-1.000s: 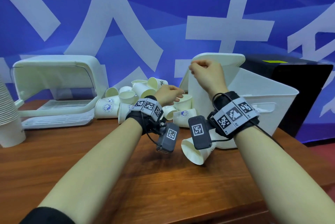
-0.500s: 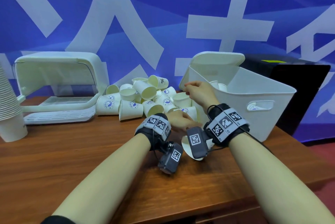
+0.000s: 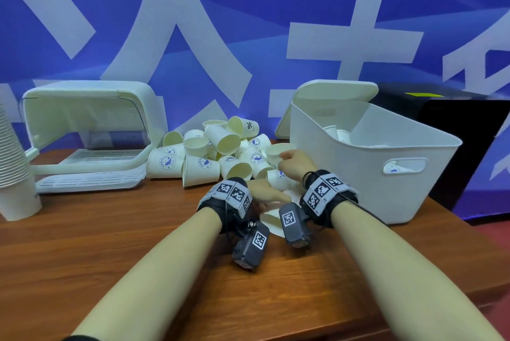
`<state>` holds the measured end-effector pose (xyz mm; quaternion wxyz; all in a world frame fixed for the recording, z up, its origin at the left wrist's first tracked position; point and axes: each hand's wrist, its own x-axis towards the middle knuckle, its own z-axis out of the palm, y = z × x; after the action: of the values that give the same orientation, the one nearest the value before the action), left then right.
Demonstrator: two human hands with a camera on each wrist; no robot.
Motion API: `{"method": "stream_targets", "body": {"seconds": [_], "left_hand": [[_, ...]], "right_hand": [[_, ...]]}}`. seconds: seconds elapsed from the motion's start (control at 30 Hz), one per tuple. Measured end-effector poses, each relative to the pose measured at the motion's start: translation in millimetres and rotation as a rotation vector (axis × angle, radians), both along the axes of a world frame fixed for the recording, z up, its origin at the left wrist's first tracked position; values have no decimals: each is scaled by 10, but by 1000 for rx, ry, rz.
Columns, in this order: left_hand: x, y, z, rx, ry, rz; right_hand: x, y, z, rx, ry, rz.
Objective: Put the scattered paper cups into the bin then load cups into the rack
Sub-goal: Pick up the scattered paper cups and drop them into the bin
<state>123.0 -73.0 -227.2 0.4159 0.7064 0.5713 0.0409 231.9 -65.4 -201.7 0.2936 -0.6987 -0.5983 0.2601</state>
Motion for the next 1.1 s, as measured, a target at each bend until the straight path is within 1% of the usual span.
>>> {"method": "stream_targets", "body": {"seconds": [0.1, 0.13, 0.2, 0.33, 0.4, 0.6, 0.77, 0.87, 0.93, 1.0, 1.1], "left_hand": [[-99, -6, 13, 60, 75, 58], [-128, 1, 15, 56, 77, 63], [-166, 31, -2, 19, 36, 80], [-235, 95, -37, 46, 12, 136], [-269, 103, -18, 26, -5, 160], [-312, 139, 19, -24, -75, 137], [-381, 181, -24, 44, -21, 178], [-412, 164, -24, 46, -27, 161], [-469, 151, 3, 80, -74, 209], [-539, 149, 8, 111, -144, 292], [-614, 161, 9, 108, -335, 397]], "right_hand": [[-19, 47, -55, -53, -91, 10], [-30, 56, -65, -71, -122, 19], [-42, 83, -85, -86, -173, 29], [-46, 118, -115, -96, -277, 22], [-48, 119, -136, -111, -346, 30], [-65, 151, -219, -162, -519, 68], [-137, 139, -284, -147, -631, 28], [-166, 130, -287, -148, -629, 11], [-160, 111, -266, -169, -583, 23], [-128, 121, -265, -178, -489, 32], [-102, 80, -233, -80, -262, 1]]}}
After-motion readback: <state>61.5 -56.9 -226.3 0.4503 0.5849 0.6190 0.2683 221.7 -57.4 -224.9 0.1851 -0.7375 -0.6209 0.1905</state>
